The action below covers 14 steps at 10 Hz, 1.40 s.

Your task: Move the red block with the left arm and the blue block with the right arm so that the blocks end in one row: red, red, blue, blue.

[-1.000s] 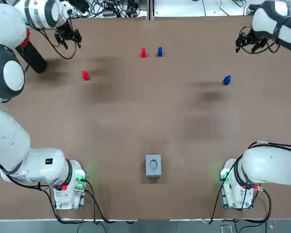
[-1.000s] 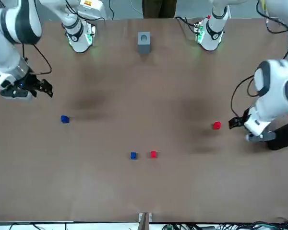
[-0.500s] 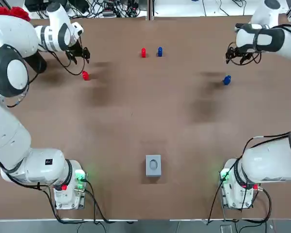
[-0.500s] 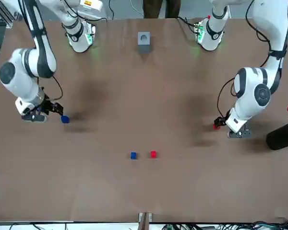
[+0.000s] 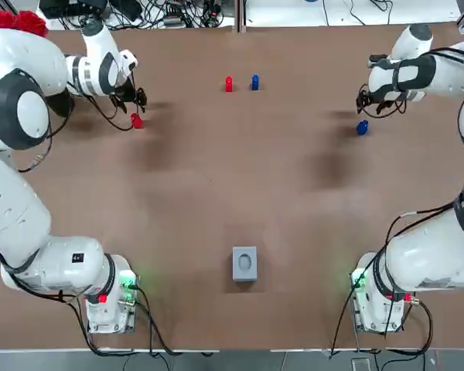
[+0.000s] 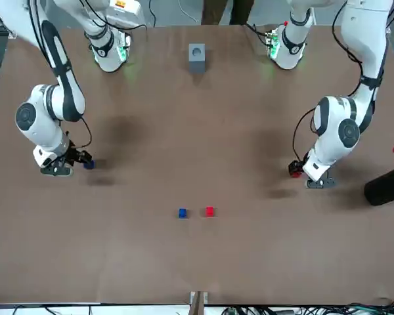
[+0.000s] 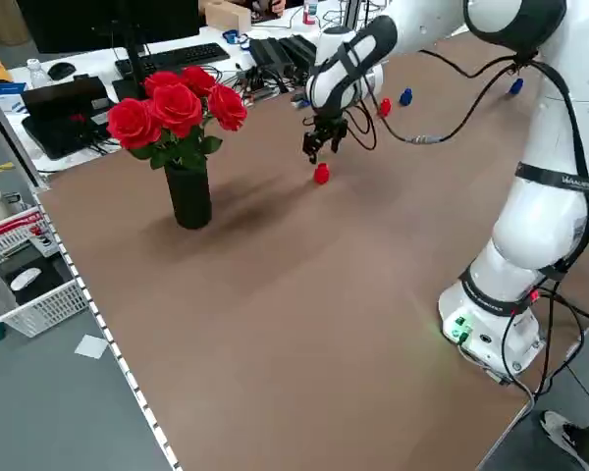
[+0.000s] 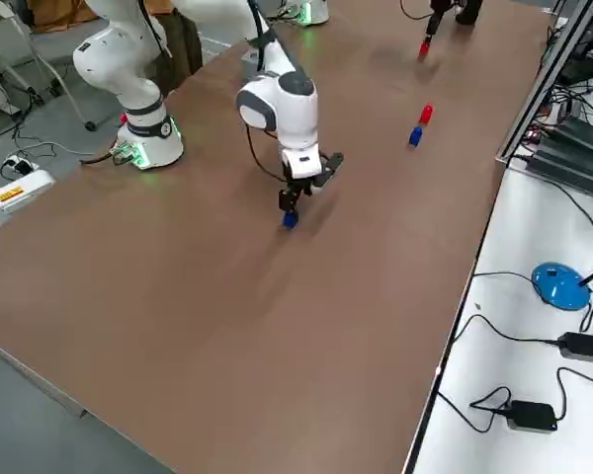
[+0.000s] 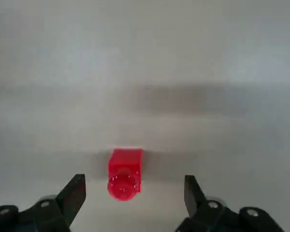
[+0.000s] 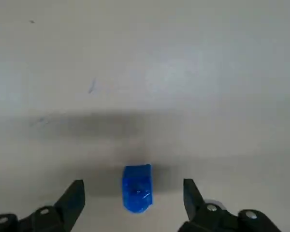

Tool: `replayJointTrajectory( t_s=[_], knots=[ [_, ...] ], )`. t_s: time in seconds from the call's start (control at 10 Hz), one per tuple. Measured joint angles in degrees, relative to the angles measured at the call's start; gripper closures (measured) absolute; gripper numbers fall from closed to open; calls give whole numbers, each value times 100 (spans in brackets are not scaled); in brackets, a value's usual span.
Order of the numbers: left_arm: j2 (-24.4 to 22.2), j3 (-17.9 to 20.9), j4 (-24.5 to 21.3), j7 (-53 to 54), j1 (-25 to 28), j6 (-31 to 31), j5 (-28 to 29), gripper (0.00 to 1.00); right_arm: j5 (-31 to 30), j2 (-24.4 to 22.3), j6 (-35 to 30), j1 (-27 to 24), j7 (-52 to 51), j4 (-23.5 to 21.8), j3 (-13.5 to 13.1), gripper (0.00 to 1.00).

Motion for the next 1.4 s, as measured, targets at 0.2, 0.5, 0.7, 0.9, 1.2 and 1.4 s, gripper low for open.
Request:
replayJointTrajectory(
  t_s=[0.2,0.5,0.7,0.9,1.2,1.4],
  knots=[
    [-1,5,-85,-26,31,33,13,12,24,40,39,-40,-46,-68,-10,13],
    [-1,9,-94,-61,76,39,13,37,56,82,110,-40,-47,-149,-7,16],
    [-1,10,-87,-68,78,74,14,69,74,153,119,-40,-47,-179,-6,19],
    [-1,13,-86,-72,83,134,14,70,184,214,129,-38,-47,-183,1,32],
    [10,-1,-53,-71,50,164,89,70,360,247,135,-28,-49,-183,17,44],
    [174,-45,172,-77,-15,166,394,70,393,248,139,-26,-49,-183,18,53]
  ],
)
